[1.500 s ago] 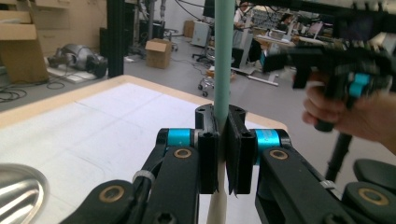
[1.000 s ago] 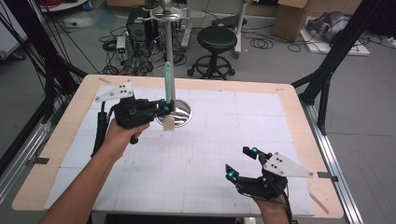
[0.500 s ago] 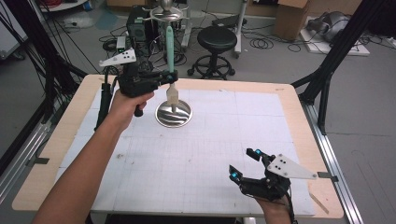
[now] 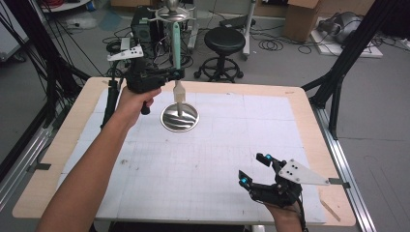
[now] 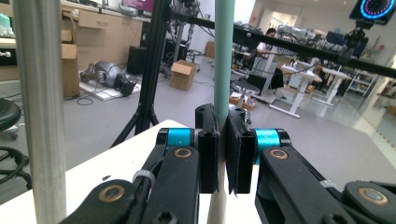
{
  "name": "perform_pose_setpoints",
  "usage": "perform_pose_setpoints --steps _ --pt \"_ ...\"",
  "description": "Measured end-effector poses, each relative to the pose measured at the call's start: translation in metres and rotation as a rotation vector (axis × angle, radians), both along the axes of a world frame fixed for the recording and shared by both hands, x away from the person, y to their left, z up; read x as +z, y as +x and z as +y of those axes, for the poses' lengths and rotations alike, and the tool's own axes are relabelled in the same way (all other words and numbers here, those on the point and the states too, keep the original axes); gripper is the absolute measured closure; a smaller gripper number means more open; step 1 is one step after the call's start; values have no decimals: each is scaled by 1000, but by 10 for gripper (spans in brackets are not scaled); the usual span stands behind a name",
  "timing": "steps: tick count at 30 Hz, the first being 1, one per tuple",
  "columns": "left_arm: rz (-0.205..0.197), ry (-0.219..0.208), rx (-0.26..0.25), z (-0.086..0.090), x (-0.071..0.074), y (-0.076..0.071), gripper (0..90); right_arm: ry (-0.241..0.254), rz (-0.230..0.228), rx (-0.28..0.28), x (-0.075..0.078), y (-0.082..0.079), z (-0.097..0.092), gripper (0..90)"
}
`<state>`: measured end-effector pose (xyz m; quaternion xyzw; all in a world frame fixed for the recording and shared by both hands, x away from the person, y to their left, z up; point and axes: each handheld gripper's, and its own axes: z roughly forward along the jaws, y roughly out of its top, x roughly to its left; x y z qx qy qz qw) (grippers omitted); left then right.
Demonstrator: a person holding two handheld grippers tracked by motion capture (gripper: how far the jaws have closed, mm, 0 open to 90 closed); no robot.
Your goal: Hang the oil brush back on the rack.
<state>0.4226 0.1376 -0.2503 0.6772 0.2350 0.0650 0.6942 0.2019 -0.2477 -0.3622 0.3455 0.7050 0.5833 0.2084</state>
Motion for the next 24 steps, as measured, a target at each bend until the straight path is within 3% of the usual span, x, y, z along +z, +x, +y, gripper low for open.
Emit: perform_pose_setpoints --steps 13,18,19,22,24 --pt "39 6 19 3 -5 8 842 4 3 4 -1 0 1 185" --pt "34 14 27 1 -5 6 836 8 3 0 -1 -1 0 185" --pt "33 13 32 1 -4 5 808 9 1 -1 -1 -1 -1 185" --pt "31 27 72 1 -3 0 562 12 2 -2 -1 -1 -1 184" --pt "10 34 107 3 -2 -7 461 10 1 -5 0 -2 -2 185"
